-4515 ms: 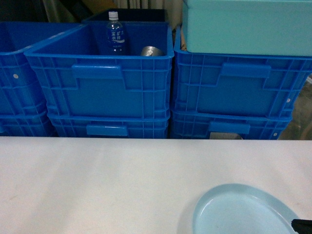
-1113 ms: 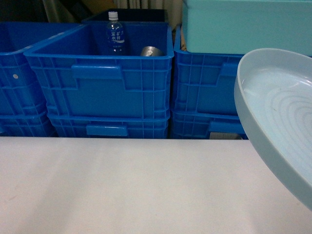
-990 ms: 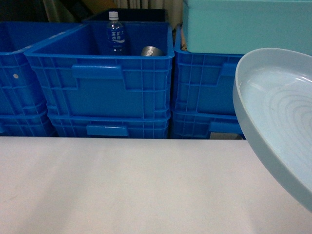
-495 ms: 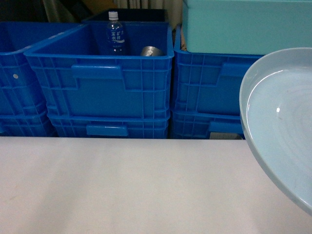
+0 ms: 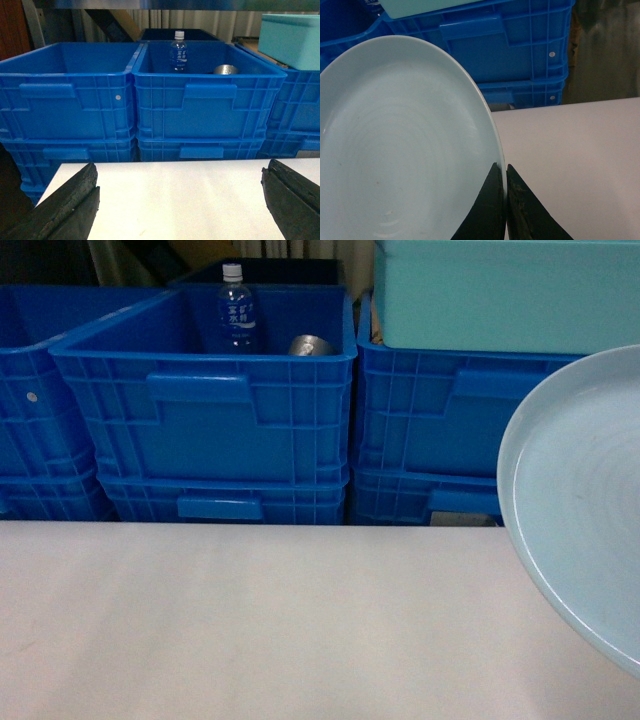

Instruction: Place blue tray on left shelf second layer neatly

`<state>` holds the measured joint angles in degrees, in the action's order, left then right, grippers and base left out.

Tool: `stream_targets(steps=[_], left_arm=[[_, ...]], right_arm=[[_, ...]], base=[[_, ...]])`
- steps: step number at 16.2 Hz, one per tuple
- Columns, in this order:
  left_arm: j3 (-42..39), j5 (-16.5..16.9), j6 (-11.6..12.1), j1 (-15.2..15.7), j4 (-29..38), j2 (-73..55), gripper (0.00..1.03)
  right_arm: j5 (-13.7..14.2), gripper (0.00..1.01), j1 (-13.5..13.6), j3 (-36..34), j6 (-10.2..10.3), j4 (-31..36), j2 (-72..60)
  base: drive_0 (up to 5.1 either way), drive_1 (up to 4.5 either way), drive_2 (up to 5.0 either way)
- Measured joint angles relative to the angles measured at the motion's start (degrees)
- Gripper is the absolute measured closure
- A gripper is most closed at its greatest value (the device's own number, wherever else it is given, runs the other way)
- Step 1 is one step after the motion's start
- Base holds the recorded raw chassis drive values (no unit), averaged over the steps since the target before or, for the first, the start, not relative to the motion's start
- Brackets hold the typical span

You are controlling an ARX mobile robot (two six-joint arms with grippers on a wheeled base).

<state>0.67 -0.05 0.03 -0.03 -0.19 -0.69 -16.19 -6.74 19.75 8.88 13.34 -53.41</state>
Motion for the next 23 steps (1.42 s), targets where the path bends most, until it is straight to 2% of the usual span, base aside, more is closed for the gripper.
stream_targets(steps=[5, 9, 18, 21, 23], left_arm=[[0.0, 0.0, 0.0, 0.0, -0.02, 0.0, 0.05], [0.0, 0.0, 0.0, 0.0, -0.02, 0.0, 0.05], [0.0, 0.0, 0.0, 0.0, -0.02, 0.0, 0.05], [0.0, -0.09, 0.0, 0.07, -0.02, 0.0, 0.05], [0.0, -0.13, -0.02, 0.07, 0.0, 0.0, 0.05]], right_arm=[[0.26, 0.99, 0.74, 0.68, -0.79, -2.1, 1.64], [-1.66, 0.99, -0.42, 0.87, -1.01, -3.28, 2.91], [-1.77, 0.99, -0.44, 0.87, -1.03, -3.26, 3.02], [-1.95, 0.99, -0.39, 0.87, -1.03, -3.26, 3.02], [-1.92, 0.99, -0.44, 0.87, -1.03, -3.32, 3.04]], base=[[0.0, 0.0, 0.0], [0.0, 0.0, 0.0], [-0.1, -0.07, -0.1], [-1.7, -1.71, -1.7], [2.9, -5.4, -3.0]])
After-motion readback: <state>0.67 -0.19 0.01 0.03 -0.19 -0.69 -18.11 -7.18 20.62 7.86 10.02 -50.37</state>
